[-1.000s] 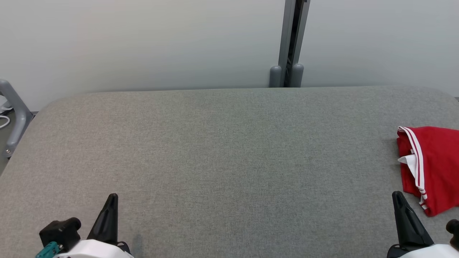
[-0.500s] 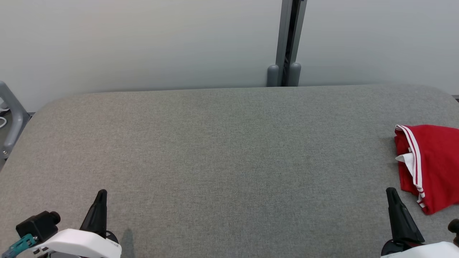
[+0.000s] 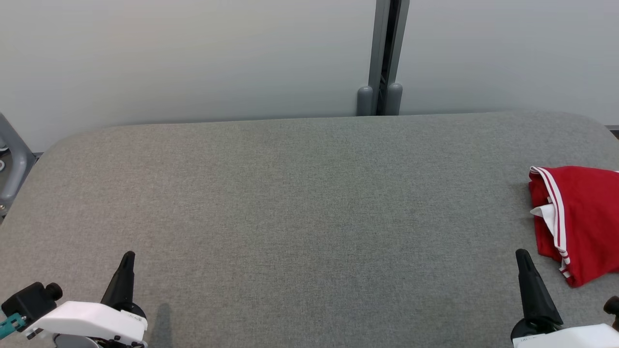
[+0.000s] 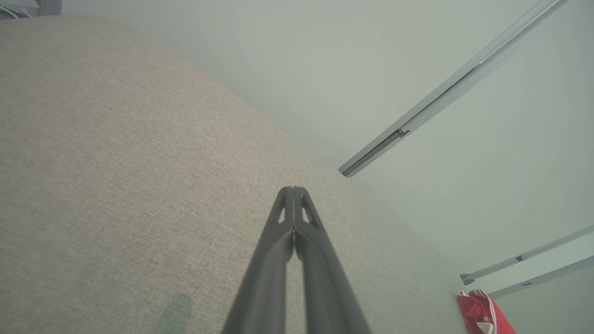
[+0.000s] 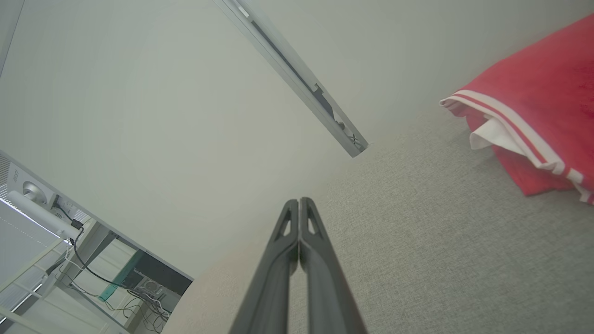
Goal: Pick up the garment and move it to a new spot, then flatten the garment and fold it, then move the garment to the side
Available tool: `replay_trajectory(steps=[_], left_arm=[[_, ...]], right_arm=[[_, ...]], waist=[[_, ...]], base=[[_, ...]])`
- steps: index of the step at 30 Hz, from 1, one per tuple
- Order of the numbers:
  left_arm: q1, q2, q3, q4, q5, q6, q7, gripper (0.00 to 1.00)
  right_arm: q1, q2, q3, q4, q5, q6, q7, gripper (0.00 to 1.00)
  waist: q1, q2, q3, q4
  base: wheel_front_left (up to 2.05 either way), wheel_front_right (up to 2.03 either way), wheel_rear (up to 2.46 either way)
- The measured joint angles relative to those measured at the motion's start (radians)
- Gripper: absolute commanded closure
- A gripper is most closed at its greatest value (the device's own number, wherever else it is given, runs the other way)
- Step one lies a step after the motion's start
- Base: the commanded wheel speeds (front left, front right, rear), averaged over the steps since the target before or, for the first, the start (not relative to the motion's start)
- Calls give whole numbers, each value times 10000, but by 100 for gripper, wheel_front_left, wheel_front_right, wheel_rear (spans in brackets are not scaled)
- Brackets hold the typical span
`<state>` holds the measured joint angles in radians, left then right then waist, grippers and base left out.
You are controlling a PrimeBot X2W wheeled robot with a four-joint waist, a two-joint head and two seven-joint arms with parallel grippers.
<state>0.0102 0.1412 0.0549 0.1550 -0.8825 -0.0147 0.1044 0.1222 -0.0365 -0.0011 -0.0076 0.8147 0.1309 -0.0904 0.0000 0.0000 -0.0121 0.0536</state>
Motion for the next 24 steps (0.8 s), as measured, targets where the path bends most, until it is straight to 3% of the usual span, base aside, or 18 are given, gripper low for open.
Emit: replay_trajectory(steps=[24], left_arm=[[-500, -280, 1030, 506, -2495, -384, 1091, 100]], right_arm=[[-296, -33, 489, 339, 2813, 0, -405, 100]], waist=[[0, 0, 48, -149]], base=[[0, 0, 0]])
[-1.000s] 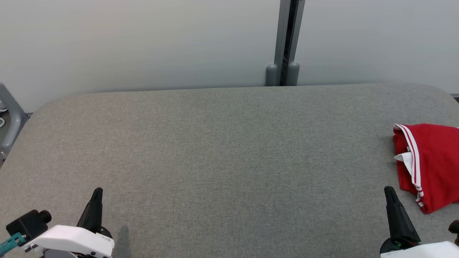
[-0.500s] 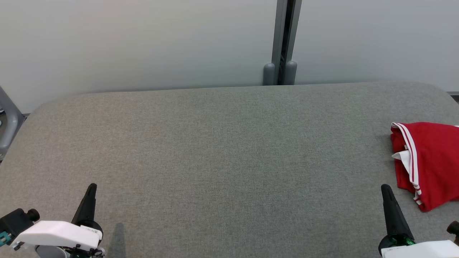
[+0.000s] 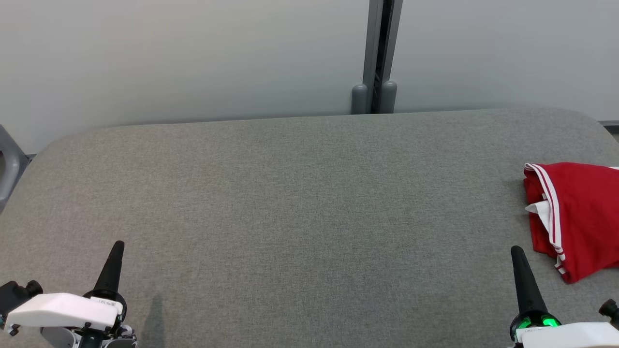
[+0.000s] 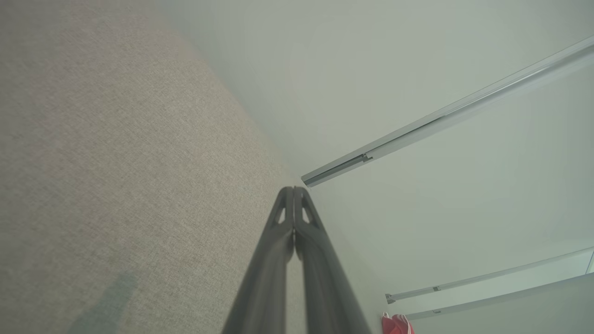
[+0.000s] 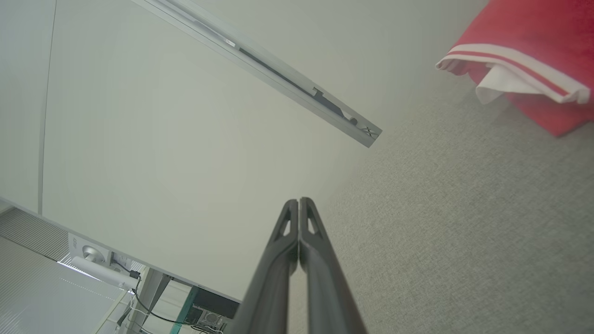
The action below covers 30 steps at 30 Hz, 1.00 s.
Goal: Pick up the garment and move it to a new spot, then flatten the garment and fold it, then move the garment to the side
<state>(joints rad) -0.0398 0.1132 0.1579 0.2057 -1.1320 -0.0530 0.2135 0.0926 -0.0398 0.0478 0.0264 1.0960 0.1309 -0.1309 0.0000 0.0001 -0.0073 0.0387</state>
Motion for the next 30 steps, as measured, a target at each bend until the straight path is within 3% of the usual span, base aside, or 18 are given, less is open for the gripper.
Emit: replay_trajectory(steps=[30], left_arm=[[-549, -297, 1103, 508, -2543, -430, 1166, 100]], right_arm=[[-266, -35, 548, 347, 2938, 0, -426, 100]], waist=[[0, 0, 65, -198]], base=[[0, 0, 0]])
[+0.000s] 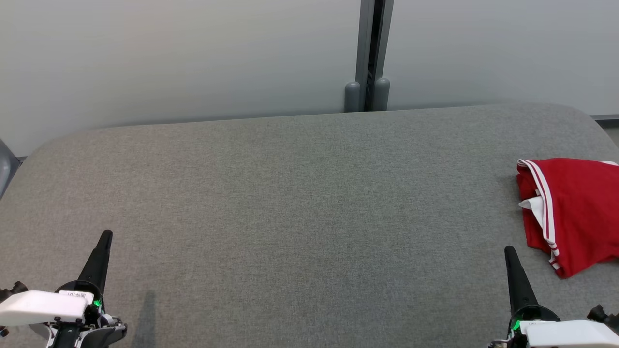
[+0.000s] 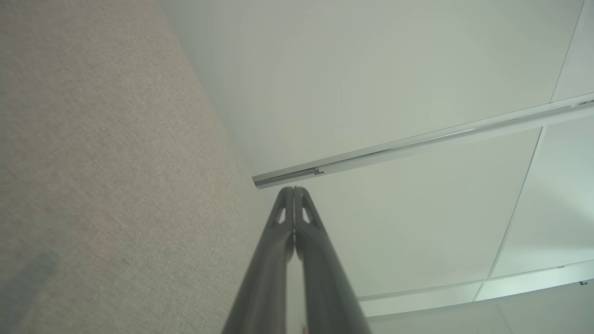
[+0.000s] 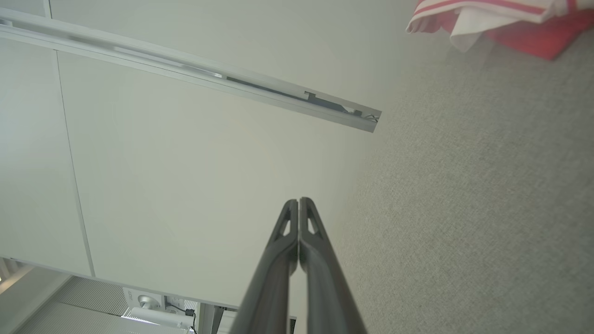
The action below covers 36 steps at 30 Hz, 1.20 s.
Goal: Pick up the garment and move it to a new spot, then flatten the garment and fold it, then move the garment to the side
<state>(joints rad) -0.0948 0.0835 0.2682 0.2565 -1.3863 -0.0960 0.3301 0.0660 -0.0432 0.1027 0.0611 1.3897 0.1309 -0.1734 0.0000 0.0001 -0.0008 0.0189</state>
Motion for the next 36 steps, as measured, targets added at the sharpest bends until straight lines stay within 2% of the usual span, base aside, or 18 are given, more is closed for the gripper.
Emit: replay_trajectory(steps=[26, 36], left_arm=[[-361, -190, 711, 328, -1655, -274, 757, 100], [-438, -242, 861, 401, -1960, -337, 907, 100]], right_arm=[[-180, -19, 339, 222, 1875, -2, -255, 100], [-219, -25, 399, 261, 2276, -2, -311, 100]], waist=[[0, 0, 52, -160], [0, 0, 64, -195]], base=[[0, 0, 0], [0, 0, 0]])
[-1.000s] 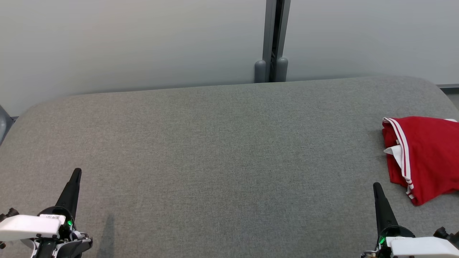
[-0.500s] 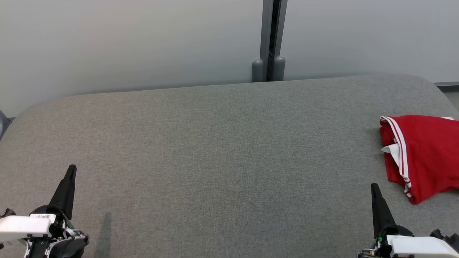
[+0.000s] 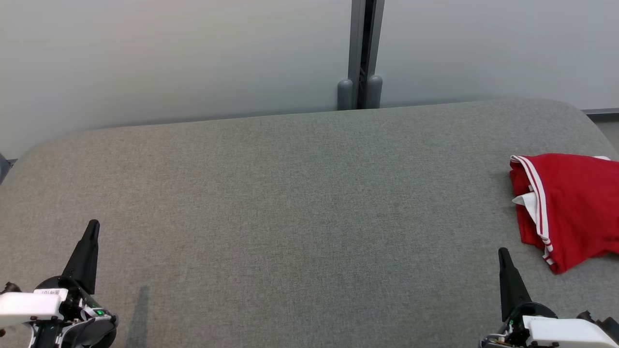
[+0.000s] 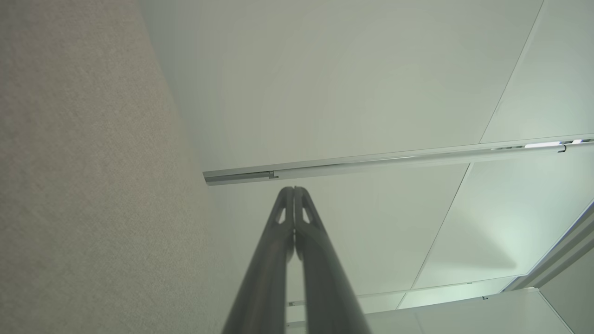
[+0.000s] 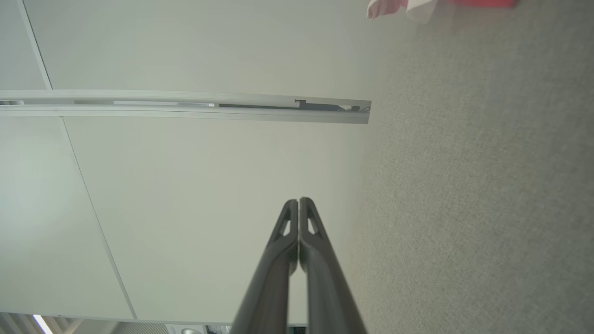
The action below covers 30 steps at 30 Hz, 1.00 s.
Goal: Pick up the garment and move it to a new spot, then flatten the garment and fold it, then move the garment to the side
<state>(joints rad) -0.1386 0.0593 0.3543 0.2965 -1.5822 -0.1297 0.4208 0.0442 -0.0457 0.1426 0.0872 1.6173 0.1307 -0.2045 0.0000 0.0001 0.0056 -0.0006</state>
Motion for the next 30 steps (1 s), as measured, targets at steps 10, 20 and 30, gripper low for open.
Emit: replay_trajectory(steps=[10, 20, 30], left_arm=[[-1, -8, 13, 2, 0, 0, 10, 100], [-5, -15, 23, 2, 2, 0, 12, 100], [-13, -21, 36, 2, 2, 0, 13, 100]], right_arm=[[-26, -2, 2, 0, 0, 0, -2, 100], [-28, -2, 2, 0, 0, 0, -2, 100], [-28, -2, 2, 0, 0, 0, -2, 100]], waist=[[0, 0, 0, 0], [0, 0, 0, 0], [0, 0, 0, 0]], base=[[0, 0, 0], [0, 0, 0], [0, 0, 0]])
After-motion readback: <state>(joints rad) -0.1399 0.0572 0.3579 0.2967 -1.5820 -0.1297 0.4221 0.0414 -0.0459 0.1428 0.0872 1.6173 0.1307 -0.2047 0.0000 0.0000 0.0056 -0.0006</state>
